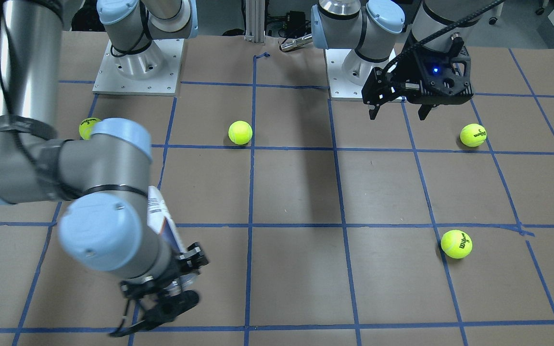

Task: Lift up tennis ball bucket
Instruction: 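Grasp the tube top with the right gripper and carry it toward the table center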

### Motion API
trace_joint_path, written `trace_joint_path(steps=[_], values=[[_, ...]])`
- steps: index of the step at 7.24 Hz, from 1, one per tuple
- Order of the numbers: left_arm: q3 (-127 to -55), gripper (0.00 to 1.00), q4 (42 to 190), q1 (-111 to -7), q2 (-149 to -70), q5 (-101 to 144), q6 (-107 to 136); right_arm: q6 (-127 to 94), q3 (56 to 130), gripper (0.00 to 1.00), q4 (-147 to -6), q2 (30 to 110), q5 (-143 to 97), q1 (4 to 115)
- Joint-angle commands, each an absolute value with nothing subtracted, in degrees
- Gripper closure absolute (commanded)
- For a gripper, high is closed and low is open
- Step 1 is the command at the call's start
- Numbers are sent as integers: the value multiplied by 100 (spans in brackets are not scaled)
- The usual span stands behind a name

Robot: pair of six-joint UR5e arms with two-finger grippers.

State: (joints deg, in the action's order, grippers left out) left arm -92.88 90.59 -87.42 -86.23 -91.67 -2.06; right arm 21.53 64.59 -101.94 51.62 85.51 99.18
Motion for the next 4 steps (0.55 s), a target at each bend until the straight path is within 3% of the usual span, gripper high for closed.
trace_joint_path(steps=[1,4], values=[[-9264,0,9062,-8361,-8587,-9141,-229,2450,6818,60,-10858,5150,8596,10807],[-9272,0,9070,-8165,-8552,-9167,-474,4518,7461,58,-12591,4888,8578,11406]])
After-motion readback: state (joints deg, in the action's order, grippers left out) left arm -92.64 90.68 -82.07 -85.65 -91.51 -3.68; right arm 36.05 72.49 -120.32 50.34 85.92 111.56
